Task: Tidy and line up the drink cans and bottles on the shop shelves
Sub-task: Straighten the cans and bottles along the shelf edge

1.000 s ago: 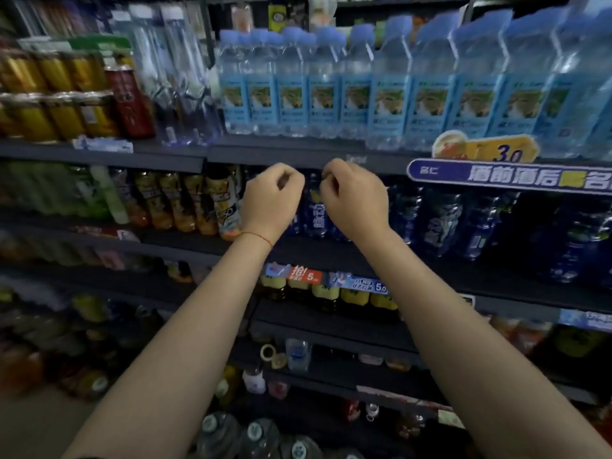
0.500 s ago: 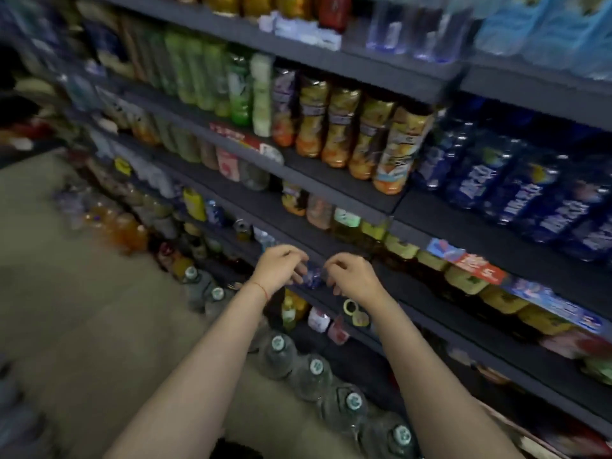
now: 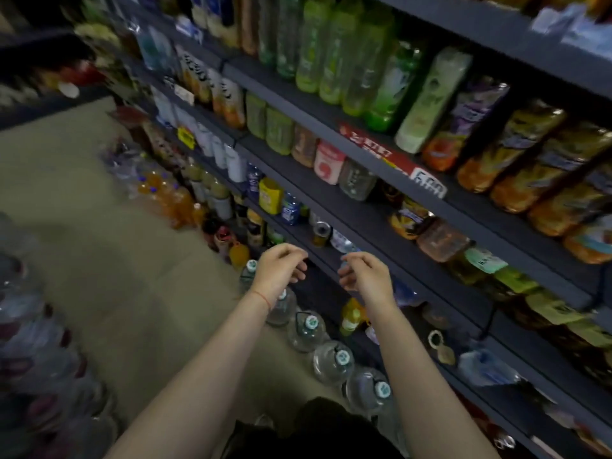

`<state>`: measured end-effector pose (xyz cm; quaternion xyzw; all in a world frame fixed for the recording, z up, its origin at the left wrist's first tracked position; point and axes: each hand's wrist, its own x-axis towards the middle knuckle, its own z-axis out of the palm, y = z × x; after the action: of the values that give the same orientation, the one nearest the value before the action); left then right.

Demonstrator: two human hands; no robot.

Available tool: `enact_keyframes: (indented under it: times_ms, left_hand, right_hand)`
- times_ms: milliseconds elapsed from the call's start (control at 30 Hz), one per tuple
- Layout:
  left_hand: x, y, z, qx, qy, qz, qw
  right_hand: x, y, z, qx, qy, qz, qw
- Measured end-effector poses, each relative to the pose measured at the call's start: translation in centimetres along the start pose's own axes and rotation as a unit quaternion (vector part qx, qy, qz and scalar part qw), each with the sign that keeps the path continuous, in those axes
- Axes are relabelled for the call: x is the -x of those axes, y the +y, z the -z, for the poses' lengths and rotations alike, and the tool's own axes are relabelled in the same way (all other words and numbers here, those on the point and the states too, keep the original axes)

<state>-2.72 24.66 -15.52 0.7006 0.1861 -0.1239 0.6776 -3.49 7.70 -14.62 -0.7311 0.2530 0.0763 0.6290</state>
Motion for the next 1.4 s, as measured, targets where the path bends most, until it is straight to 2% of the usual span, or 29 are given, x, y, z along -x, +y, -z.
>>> enact_keyframes:
  times_ms: [200, 300, 433, 567, 733, 900, 1033, 1200, 1400]
  left_hand:
    - [-7.5, 3.1, 5.5, 0.006, 0.037, 0.000, 0.999]
    - [-12.4, 5.1, 8.7, -0.026, 0.048, 0.004, 0.999]
    - [-20.5, 9.0, 13.5, -0.046, 0.072, 0.021, 0.996]
    - [-27.6, 13.3, 18.2, -0.060, 0.079, 0.036, 0.994]
    - [-35.0, 17.0, 25.0, 0.000, 0.108, 0.021, 0.994]
    - [-43.6, 19.5, 33.5, 0.050, 0.115, 0.006, 0.992]
    - [-53.5, 21.5, 41.7, 0.078, 0.114, 0.002, 0.990]
    - [-66.3, 25.4, 52.2, 0.052, 0.084, 0.013, 0.995]
    - [-79.2, 30.0, 57.9, -0.006, -0.005, -0.001, 1.000]
  right_hand:
    - [-6.8, -3.1, -8.1, -0.022, -0.023, -0.008, 0.999]
    - [-11.3, -5.1, -12.8, -0.041, -0.028, -0.011, 0.999]
    - [-17.8, -9.4, -20.0, -0.060, -0.070, -0.021, 0.996]
    - [-23.5, -14.7, -26.6, -0.030, -0.089, -0.006, 0.996]
    - [-28.5, -20.8, -36.0, 0.058, -0.134, 0.043, 0.988]
    - [-32.8, -26.0, -47.4, 0.096, -0.176, 0.083, 0.976]
    - [-38.0, -29.4, -58.7, 0.088, -0.164, 0.097, 0.978]
    - [-44.0, -34.1, -71.9, 0.107, -0.135, 0.081, 0.982]
    - [-51.8, -39.8, -82.9, 0.198, -0.099, 0.088, 0.971]
